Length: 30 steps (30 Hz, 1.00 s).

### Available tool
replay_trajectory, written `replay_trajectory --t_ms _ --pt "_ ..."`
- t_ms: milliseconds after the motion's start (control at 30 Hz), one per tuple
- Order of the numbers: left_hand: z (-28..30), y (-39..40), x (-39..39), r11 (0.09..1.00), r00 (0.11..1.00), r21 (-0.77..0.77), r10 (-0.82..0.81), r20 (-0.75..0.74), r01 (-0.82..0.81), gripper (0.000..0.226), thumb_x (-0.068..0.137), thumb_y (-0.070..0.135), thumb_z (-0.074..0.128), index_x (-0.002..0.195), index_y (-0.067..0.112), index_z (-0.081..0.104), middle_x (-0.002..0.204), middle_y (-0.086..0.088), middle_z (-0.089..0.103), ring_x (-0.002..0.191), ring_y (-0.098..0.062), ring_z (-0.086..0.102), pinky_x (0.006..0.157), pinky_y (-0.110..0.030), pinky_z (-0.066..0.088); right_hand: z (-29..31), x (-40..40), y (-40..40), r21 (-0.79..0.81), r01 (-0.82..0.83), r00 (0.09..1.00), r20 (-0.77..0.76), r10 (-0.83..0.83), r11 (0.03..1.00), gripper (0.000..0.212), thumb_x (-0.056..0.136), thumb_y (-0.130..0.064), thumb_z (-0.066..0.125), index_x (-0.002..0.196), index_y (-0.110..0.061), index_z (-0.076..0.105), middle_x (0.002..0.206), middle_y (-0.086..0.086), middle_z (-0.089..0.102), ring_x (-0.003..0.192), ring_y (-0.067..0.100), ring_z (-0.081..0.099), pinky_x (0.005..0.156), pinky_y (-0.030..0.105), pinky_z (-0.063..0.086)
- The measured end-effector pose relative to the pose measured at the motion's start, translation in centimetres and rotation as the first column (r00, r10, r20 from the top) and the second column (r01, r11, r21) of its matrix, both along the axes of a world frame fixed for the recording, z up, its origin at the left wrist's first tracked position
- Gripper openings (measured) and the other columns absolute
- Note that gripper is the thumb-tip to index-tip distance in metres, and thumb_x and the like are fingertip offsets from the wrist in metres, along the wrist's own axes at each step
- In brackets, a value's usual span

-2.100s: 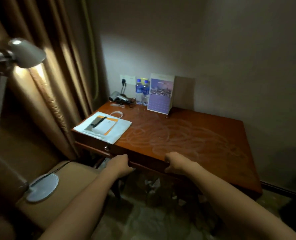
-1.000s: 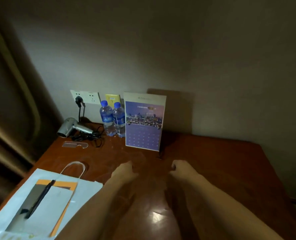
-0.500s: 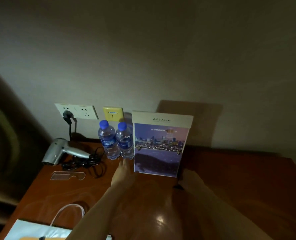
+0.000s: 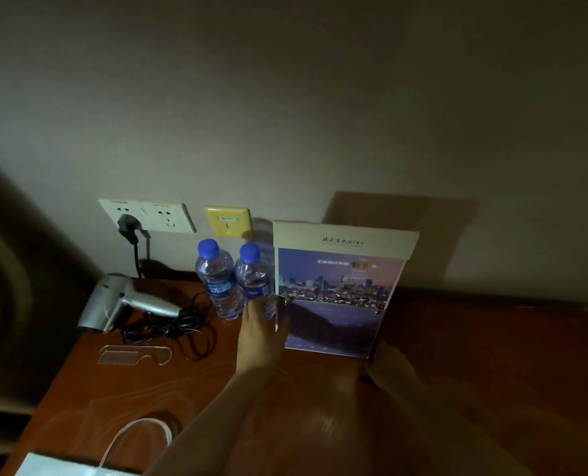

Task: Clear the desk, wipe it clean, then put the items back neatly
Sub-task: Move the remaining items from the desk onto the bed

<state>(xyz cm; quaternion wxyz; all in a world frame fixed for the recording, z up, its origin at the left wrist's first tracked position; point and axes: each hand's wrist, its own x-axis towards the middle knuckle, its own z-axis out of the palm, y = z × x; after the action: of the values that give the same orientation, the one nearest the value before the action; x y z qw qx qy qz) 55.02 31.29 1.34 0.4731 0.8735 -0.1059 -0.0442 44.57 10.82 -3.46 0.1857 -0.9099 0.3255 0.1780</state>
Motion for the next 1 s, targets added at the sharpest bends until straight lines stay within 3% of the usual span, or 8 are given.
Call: replay_trajectory --t_ms 133,267,400,533,667,767,867,1000 --pt "1.0 -0.4 0.5 0.996 0.977 -0.075 -0.069 -0.201 0.055 0.042 0.088 0.022 0.065 0.125 0.01 0.049 0.12 -0.001 0.059 0.112 -0.016 0.057 0.094 -0.027 0.047 -1.2 0.2 0.5 0.018 0.061 0.998 0.011 -0.062 0.998 0.032 0.1 -0.017 0.039 0.13 -0.01 0.048 0.13 0.009 0.056 0.117 0.021 0.056 0.097 0.027 0.043" --pt "1.4 -1.1 0.8 0.975 0.911 -0.218 -0.13 -0.39 0.046 0.06 0.084 0.044 0.062 0.13 0.009 0.047 0.123 -0.005 0.058 0.115 -0.022 0.056 0.097 -0.034 0.047 -1.2 -0.1 0.3 0.013 0.077 0.997 -0.022 -0.077 0.997 0.035 0.102 -0.019 0.035 0.135 -0.011 0.042 0.136 0.007 0.051 0.123 0.019 0.051 0.101 0.025 0.039" --pt "1.8 -2.4 0.5 0.94 0.814 -0.328 -0.118 -0.569 -0.092 0.043 0.09 0.034 0.056 0.121 0.004 0.048 0.116 -0.012 0.054 0.108 -0.028 0.055 0.085 -0.04 0.055 -0.4 -0.7 -0.7 0.046 0.084 0.996 -0.015 -0.084 0.995 0.033 0.098 -0.013 0.039 0.13 -0.009 0.049 0.128 0.011 0.058 0.113 0.024 0.058 0.092 0.029 0.047" --pt "2.0 -3.6 -0.7 0.898 0.806 -0.405 -0.111 -0.581 -0.169 0.023 0.093 0.026 0.054 0.11 0.01 0.051 0.097 -0.001 0.057 0.1 -0.021 0.054 0.081 -0.034 0.055 1.0 -1.8 -1.3 0.109 0.142 0.987 0.061 -0.149 0.984 0.03 0.1 -0.014 0.04 0.126 -0.009 0.055 0.117 0.013 0.063 0.1 0.025 0.063 0.08 0.029 0.049" --pt "2.6 -4.7 -1.9 0.873 0.838 -0.44 -0.073 -0.541 -0.208 0.018 0.094 0.022 0.054 0.108 0.011 0.053 0.087 0.006 0.057 0.081 -0.01 0.057 0.056 -0.015 0.053 1.7 -3.5 -1.7 0.202 0.185 0.956 0.189 -0.223 0.962 0.026 0.1 -0.024 0.046 0.119 -0.011 0.059 0.092 0.006 0.063 0.072 0.016 0.06 0.072 0.033 0.054" --pt "3.1 -5.4 -2.7 0.873 0.83 -0.429 -0.053 -0.555 -0.231 0.022 0.094 0.025 0.055 0.109 0.009 0.054 0.083 0.006 0.058 0.072 -0.003 0.055 0.051 -0.012 0.05 3.2 -5.1 -2.0 0.282 0.302 0.913 0.188 -0.361 0.911 0.023 0.094 -0.029 0.057 0.107 -0.01 0.062 0.09 0.005 0.064 0.075 0.021 0.063 0.074 0.039 0.057" --pt "4.2 -6.2 -3.8 0.873 0.804 -0.426 -0.07 -0.591 -0.237 0.028 0.092 0.029 0.059 0.11 0.007 0.056 0.083 0.001 0.059 0.072 -0.009 0.057 0.066 -0.026 0.056 5.3 -7.4 -2.6 0.319 0.366 0.884 0.174 -0.433 0.874 0.024 0.09 -0.026 0.064 0.098 -0.004 0.06 0.083 0.009 0.062 0.08 0.031 0.064 0.075 0.046 0.056" --pt "5.6 -8.0 -6.9 0.914 0.78 -0.372 -0.111 -0.616 -0.163 0.035 0.087 0.039 0.063 0.105 0.009 0.056 0.095 -0.007 0.06 0.09 -0.026 0.06 0.094 -0.049 0.049 8.0 -11.8 -3.5 0.31 0.416 0.829 0.257 -0.497 0.855 0.015 0.09 -0.014 0.061 0.093 0.0 0.059 0.083 0.011 0.06 0.077 0.03 0.062 0.072 0.045 0.056"
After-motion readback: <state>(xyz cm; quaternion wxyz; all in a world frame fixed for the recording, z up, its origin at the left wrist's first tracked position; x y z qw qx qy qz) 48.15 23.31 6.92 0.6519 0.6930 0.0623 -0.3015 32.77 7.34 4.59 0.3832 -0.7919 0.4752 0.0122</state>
